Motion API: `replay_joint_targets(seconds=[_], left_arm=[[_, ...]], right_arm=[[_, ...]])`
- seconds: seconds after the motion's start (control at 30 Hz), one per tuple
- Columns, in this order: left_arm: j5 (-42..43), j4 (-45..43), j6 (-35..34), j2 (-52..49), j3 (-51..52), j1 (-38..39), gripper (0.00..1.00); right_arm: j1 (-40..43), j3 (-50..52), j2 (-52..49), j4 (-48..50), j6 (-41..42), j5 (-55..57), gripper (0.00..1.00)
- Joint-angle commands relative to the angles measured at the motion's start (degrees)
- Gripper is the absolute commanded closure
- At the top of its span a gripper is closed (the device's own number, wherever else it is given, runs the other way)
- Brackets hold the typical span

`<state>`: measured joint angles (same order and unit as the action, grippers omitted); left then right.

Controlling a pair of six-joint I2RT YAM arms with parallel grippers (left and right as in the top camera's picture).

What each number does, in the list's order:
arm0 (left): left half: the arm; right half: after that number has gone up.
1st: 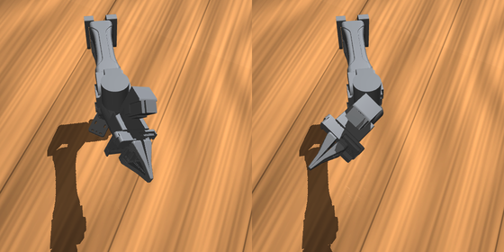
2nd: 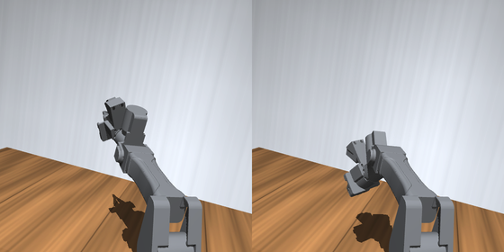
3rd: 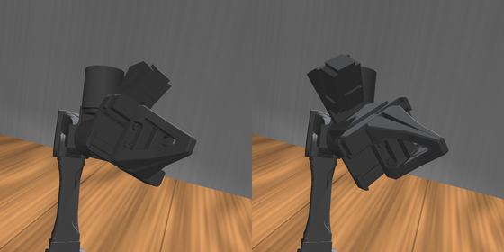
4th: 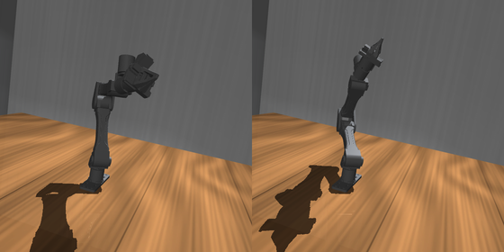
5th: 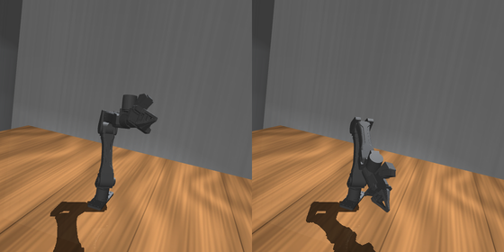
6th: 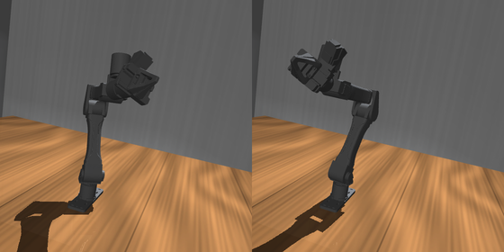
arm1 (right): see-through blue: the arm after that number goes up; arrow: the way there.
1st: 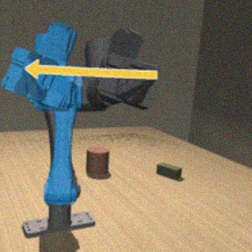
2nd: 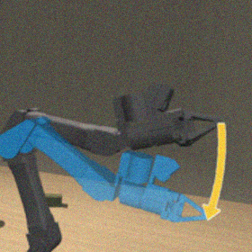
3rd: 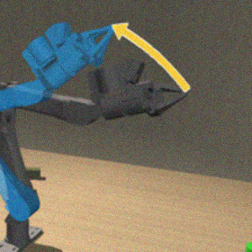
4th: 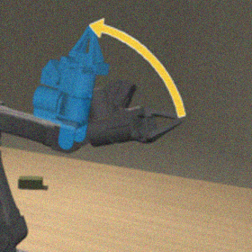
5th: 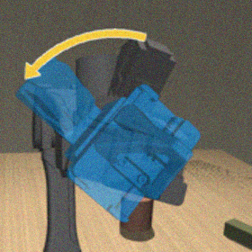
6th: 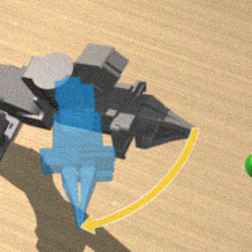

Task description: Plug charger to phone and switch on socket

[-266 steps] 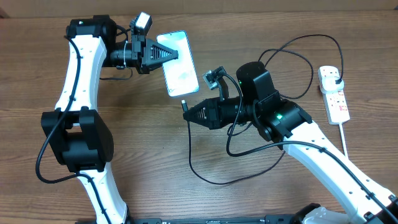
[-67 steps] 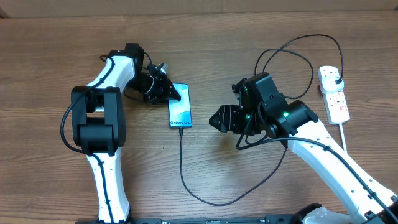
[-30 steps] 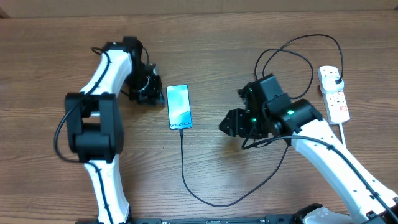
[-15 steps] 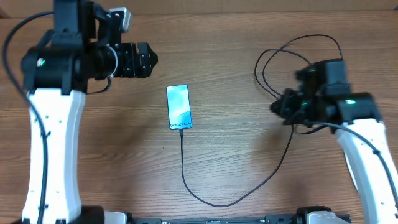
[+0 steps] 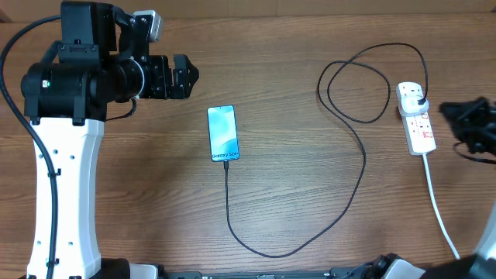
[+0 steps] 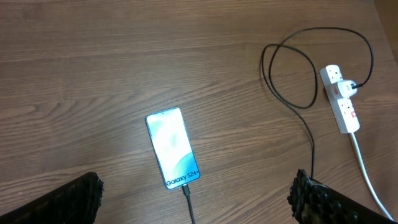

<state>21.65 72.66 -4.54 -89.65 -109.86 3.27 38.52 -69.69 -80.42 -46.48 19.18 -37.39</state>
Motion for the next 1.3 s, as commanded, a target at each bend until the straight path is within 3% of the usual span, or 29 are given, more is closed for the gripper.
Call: replay_joint_targets(seconds=[0.0, 0.43, 1.27], left_arm=[[0.39, 0.0, 0.26, -0.68, 0.26, -0.24, 0.0], [0.39, 0.0, 0.24, -0.68, 0.26, -0.24, 0.0], [0.39, 0.0, 0.24, -0.68, 0.26, -0.24, 0.0]], right_arm=[[3.61, -1.46, -4.68, 2.01, 0.74, -5.42, 0.96], [7.78, -1.4, -22.77, 12.31, 4.74, -10.95, 0.96], [5.44, -1.16, -35.41, 28.79, 12.37, -10.49, 0.96]])
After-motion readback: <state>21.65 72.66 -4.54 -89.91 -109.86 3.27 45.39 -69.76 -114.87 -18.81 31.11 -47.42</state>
